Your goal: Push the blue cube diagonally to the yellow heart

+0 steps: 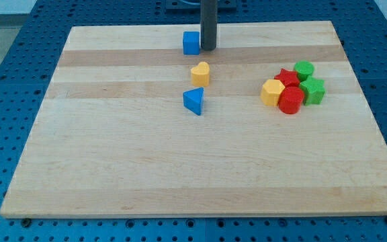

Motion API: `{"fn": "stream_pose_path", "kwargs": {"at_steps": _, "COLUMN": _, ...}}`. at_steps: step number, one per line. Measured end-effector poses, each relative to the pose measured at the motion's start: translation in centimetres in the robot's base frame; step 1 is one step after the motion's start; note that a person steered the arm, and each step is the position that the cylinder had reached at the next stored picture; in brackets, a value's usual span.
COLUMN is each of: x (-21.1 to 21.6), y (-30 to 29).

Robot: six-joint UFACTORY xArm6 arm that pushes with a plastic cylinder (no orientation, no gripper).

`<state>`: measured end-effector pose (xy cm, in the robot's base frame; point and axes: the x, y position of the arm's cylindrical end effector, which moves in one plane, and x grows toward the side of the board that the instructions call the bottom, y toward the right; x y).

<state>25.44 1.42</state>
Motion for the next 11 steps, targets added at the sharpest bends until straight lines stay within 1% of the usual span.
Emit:
{"fn": "stream_pose_path", "kwargs": {"at_steps": 1, "x": -2.1, "y": -0.2}}
{"fn": "stream_pose_path", "kwargs": {"at_steps": 2, "x": -2.3, "y": -2.4}}
{"fn": "stream_pose_path", "kwargs": {"at_steps": 3, "x": -2.3, "y": -3.4}}
{"fn": "stream_pose_path", "kwargs": {"at_steps": 4, "x": -2.1, "y": -3.4}}
{"fn": "stream_pose_path", "kwargs": {"at_steps": 7, "x": 1.7, "y": -3.4}}
{"fn": "stream_pose_path", "kwargs": {"at_steps": 8, "x": 0.8, "y": -3.4}}
{"fn": "stream_pose_path", "kwargs": {"at_steps": 9, "x": -0.2, "y": -5.1}}
{"fn": "stream_pose_path", "kwargs": {"at_steps": 11, "x": -0.2, "y": -9.0}}
